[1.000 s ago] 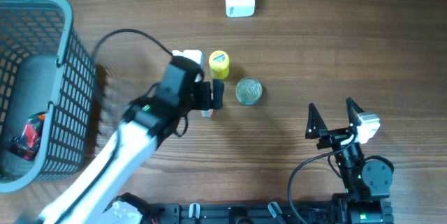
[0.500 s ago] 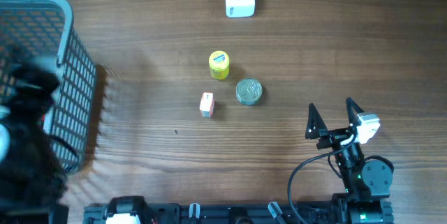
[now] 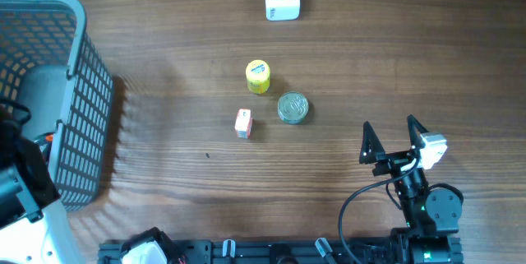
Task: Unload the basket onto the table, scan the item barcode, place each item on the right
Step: 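Reach the left gripper into the basket and grasp the black-orange packet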
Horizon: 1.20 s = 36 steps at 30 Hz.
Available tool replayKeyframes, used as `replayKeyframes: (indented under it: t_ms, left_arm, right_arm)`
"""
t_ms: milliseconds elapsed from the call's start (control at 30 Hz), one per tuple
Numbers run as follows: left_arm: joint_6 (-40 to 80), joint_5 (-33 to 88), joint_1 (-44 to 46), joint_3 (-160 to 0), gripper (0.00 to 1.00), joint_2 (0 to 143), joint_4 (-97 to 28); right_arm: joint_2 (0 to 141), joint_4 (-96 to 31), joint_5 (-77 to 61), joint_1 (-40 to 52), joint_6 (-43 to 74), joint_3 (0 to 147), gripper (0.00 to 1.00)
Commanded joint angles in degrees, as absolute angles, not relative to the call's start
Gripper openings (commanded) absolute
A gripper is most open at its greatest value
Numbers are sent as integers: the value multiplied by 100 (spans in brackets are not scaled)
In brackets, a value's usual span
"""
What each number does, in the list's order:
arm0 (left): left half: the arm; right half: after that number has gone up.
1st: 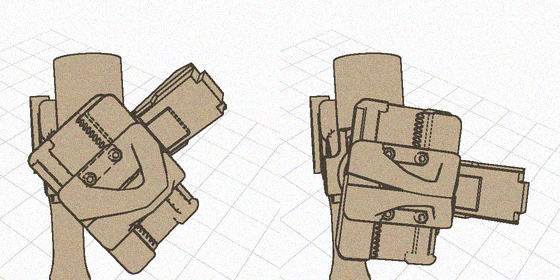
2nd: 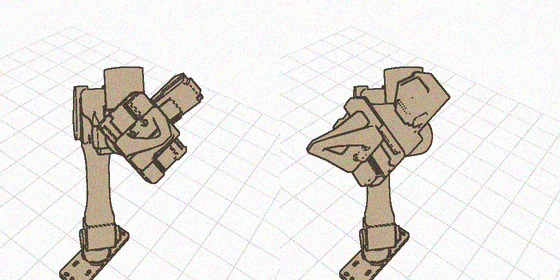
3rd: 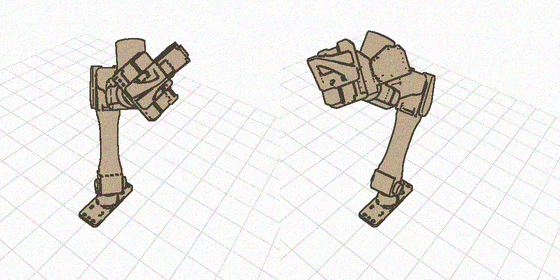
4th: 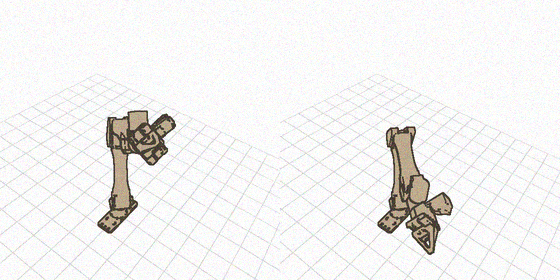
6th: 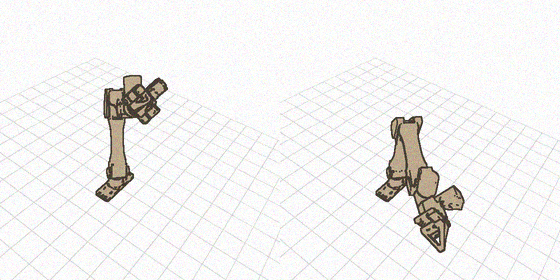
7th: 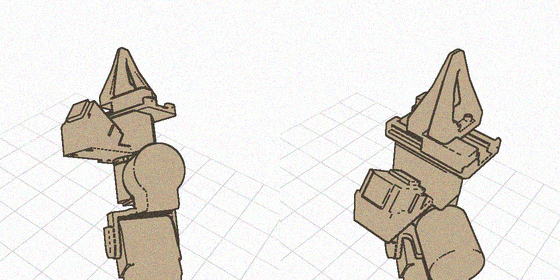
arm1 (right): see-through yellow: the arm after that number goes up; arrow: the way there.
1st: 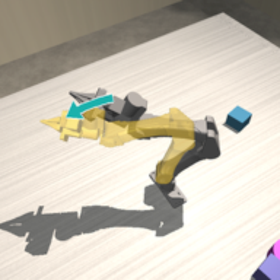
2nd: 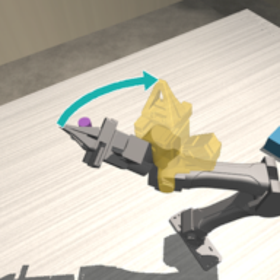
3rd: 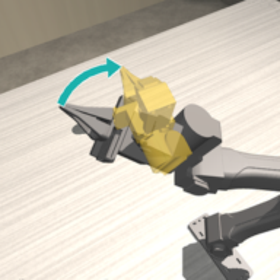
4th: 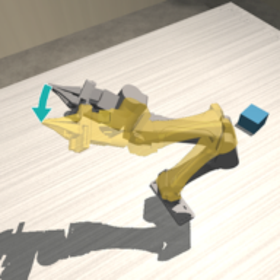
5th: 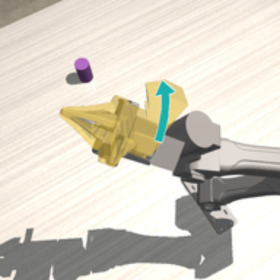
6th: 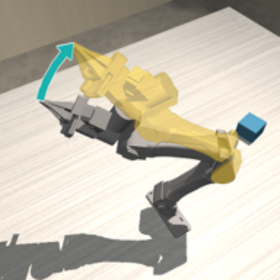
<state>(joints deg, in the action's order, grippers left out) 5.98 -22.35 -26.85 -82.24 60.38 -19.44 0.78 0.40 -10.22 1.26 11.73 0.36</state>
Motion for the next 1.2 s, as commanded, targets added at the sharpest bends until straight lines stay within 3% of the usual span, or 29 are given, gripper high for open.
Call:
replayKeyframes:
  t_ms: [0,100,233,367,567,767,900,1167]
  left_arm:
    - [305,-2250,-2915,-8077,100,6228,-2276]
    - [985,-2213,-3459,-8079,100,6770,-2995]
    - [1697,-1066,-4204,-8079,100,7728,-4091]
    - [1647,-43,-4748,-8077,100,8532,-4661]
    - [-464,-32,-4816,-8077,100,9574,-5155]
    - [-2517,67,-4812,-8077,100,9751,-5203]
    - [-4495,191,-4812,-8077,100,9751,-5843]
    - [-5218,49,-4818,-8003,100,10073,-5981]
  right_arm:
    - [43,67,-987,130,1214,30,100]
    - [43,64,-985,130,1214,30,100]
    - [43,67,-985,130,1214,30,100]
    - [43,67,-985,130,1214,30,100]
    - [43,67,-985,130,1214,30,100]
    - [43,67,-987,130,1214,30,100]
    - [43,67,-985,130,1214,30,100]
    - [43,67,-985,130,1214,30,100]
